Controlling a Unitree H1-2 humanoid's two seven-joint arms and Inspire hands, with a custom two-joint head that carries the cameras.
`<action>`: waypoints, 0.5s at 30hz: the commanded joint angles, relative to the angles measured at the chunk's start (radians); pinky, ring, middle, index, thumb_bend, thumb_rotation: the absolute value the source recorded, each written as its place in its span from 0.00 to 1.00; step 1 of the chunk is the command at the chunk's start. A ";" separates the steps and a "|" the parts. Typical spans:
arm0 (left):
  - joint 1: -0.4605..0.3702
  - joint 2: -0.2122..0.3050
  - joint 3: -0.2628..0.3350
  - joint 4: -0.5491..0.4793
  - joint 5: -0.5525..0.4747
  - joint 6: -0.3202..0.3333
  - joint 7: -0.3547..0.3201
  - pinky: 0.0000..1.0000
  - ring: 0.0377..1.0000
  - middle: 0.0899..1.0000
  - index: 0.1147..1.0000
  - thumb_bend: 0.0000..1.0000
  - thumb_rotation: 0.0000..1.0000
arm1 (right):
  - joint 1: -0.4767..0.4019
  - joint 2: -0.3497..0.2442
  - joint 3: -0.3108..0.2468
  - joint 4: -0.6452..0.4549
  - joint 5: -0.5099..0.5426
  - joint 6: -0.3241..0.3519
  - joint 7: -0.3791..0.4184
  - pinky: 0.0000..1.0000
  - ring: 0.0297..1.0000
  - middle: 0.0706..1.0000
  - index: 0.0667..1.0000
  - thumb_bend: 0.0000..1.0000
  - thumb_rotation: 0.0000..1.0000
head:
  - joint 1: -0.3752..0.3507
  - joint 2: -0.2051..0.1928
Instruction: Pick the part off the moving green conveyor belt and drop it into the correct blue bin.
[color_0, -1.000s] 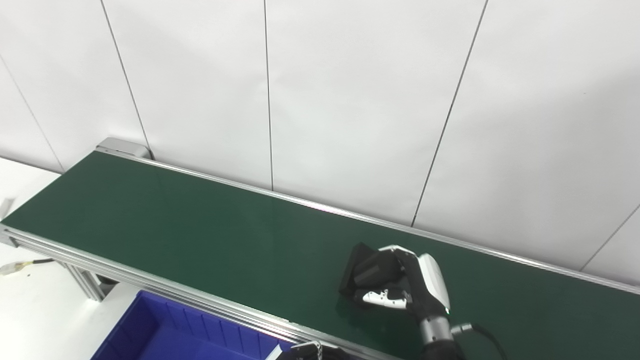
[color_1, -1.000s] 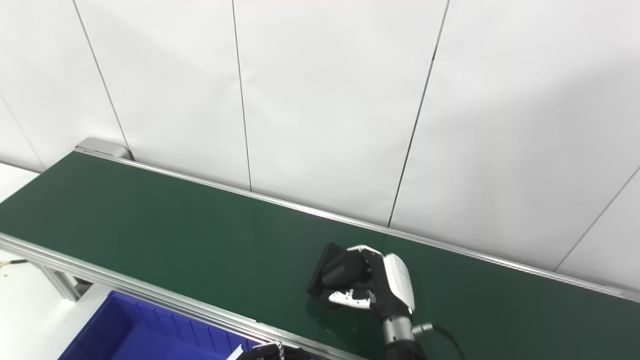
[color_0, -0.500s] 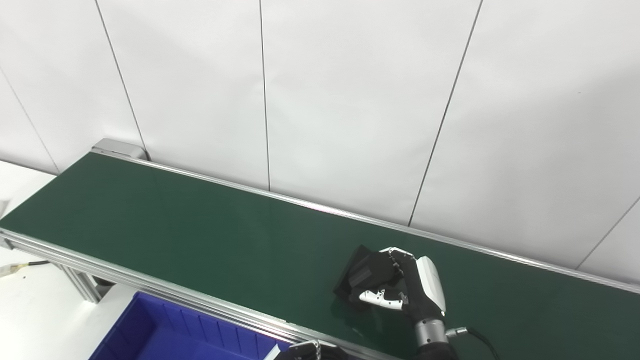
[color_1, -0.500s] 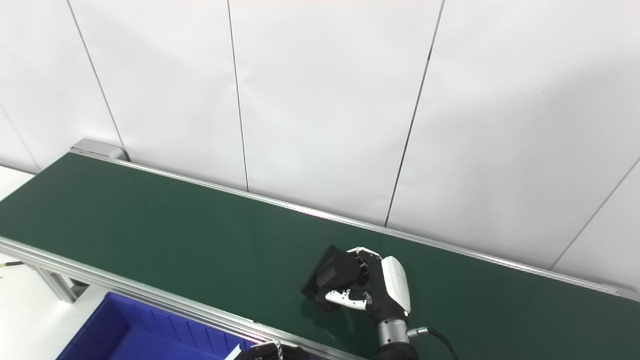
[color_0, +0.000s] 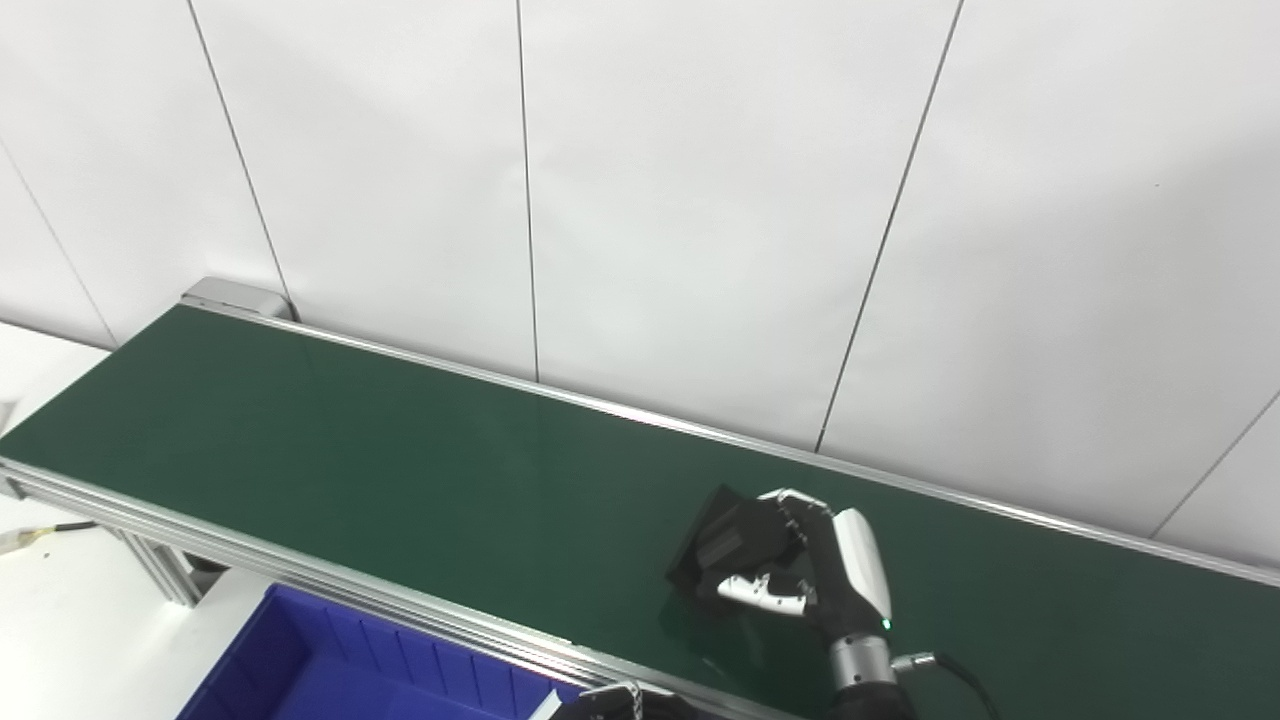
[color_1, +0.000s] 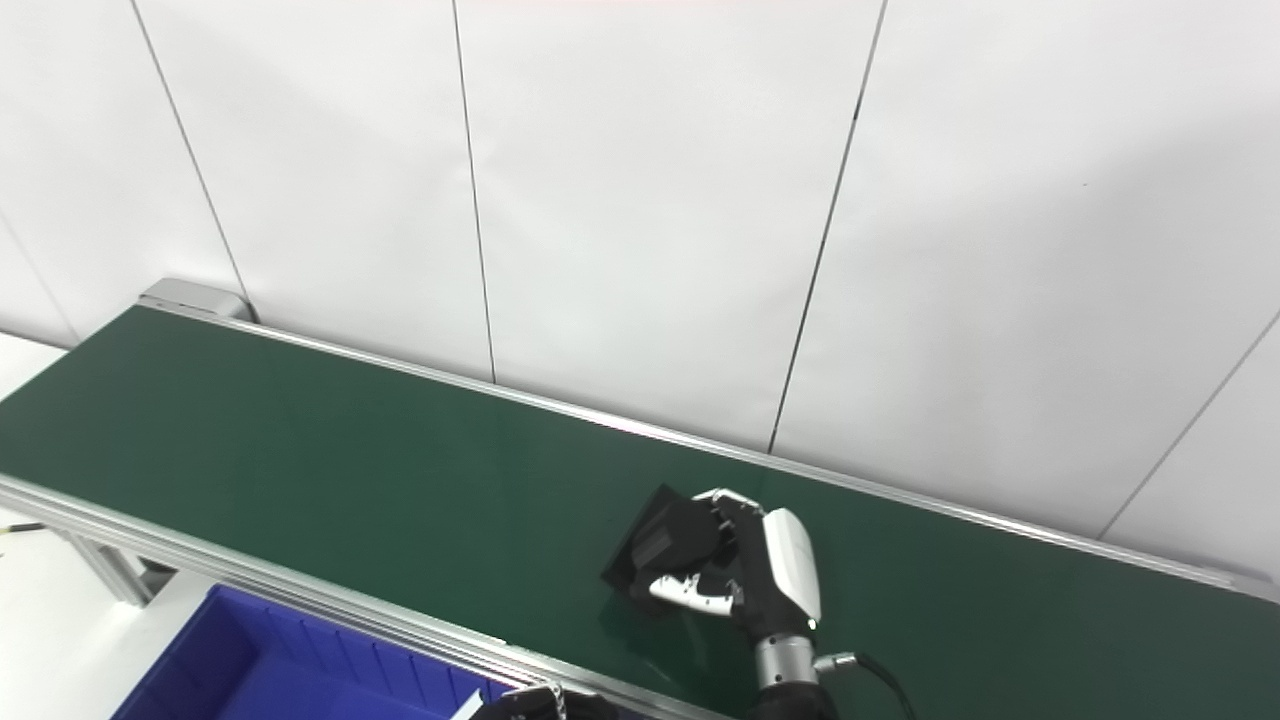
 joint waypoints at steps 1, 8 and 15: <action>-0.008 -0.004 -0.003 -0.015 -0.008 -0.025 -0.007 0.58 0.62 0.64 0.62 0.73 0.82 | -0.024 0.015 -0.012 -0.103 0.016 -0.014 0.012 0.35 0.39 0.45 0.49 0.50 0.00 | -0.012 -0.002; -0.017 -0.004 0.000 0.000 -0.012 -0.034 -0.013 0.57 0.62 0.63 0.62 0.72 0.82 | 0.039 0.003 -0.050 -0.360 0.054 0.075 0.098 0.33 0.39 0.46 0.51 0.50 0.00 | -0.024 -0.005; -0.022 -0.001 0.004 0.009 -0.015 -0.034 -0.015 0.58 0.62 0.63 0.61 0.73 0.82 | 0.084 -0.002 -0.090 -0.543 0.085 0.163 0.167 0.32 0.39 0.46 0.51 0.50 0.00 | -0.042 -0.008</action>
